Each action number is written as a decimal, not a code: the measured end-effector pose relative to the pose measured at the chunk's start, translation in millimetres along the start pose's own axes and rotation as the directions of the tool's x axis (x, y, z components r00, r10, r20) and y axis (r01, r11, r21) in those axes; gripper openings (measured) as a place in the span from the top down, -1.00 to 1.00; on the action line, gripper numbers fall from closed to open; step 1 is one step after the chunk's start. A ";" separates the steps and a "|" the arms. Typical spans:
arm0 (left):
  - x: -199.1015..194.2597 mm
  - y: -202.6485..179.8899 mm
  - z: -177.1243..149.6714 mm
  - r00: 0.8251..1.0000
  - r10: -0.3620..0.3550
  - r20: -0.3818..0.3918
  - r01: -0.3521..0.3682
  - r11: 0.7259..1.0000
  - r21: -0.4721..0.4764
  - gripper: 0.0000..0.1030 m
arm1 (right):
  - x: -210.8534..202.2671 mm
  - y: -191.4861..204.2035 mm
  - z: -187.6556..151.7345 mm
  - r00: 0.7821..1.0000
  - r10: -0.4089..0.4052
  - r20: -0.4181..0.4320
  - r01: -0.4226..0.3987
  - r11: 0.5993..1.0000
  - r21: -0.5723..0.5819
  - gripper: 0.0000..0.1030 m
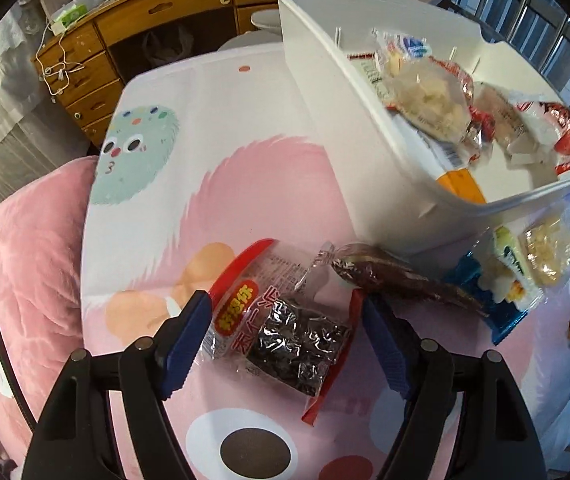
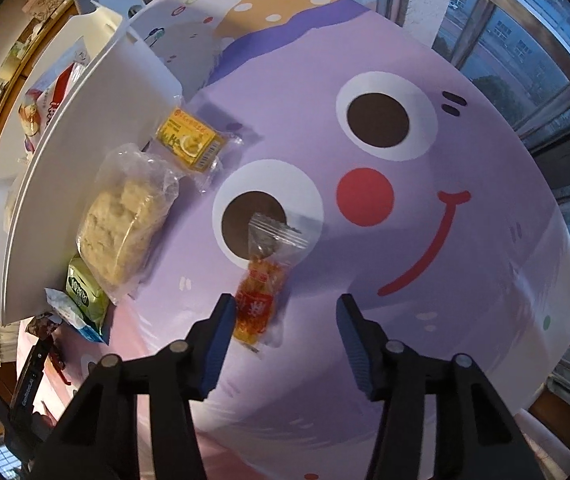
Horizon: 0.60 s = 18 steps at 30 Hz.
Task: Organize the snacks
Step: 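Grasp the red-edged dark snack pack with left gripper while right grasps small orange candy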
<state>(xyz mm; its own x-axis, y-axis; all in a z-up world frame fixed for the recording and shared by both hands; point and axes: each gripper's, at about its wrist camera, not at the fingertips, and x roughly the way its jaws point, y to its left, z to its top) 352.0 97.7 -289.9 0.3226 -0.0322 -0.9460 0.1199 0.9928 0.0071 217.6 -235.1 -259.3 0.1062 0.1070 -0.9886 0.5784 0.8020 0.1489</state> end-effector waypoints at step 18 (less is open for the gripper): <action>-24.2 -6.2 -38.0 0.999 -0.041 -0.022 0.041 0.999 -0.019 0.23 | 12.4 24.5 -32.8 0.992 0.044 -0.116 -0.048 0.998 -0.035 0.61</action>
<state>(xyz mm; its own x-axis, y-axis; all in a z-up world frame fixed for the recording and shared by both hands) 307.8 96.7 -279.4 0.2965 -0.0705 -0.9524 0.1150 0.9927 -0.0377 206.5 -194.9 -268.7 0.0365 0.2095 -0.9771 0.5441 0.8160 0.1952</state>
